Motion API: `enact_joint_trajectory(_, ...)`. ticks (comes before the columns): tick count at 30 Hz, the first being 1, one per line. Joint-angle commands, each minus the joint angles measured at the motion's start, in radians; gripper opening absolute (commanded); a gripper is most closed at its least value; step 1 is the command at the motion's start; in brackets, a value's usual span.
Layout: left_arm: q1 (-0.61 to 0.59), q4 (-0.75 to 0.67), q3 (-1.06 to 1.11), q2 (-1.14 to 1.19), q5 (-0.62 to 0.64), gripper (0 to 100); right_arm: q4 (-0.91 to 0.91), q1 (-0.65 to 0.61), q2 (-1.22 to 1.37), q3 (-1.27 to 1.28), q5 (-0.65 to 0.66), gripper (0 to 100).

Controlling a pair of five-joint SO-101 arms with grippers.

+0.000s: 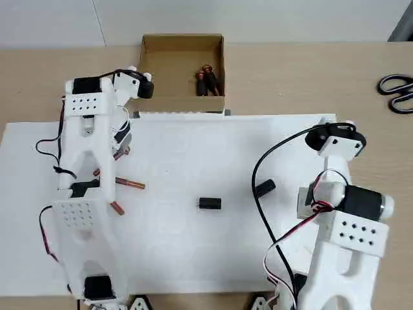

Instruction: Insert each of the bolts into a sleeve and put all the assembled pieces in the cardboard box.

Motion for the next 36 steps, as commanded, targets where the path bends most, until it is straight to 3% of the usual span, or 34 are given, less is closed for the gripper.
enact_joint_trajectory(1, 0.017, 0.018, 0.028, -0.117, -0.002, 7, -0.021, 0.005, -0.012, -0.005, -0.009, 0.3)
enact_joint_trajectory(12, 0.044, 0.015, 0.242, -0.29, -0.008, 7, -0.021, 0.005, -0.012, -0.005, -0.009, 0.3)
enact_joint_trajectory(21, 0.038, -0.041, 0.232, -0.242, -0.009, 7, -0.021, 0.005, -0.012, -0.005, -0.009, 0.3)
enact_joint_trajectory(36, 0.018, 0.009, 0.033, -0.094, -0.009, 11, -0.021, 0.005, -0.012, -0.005, -0.009, 0.3)
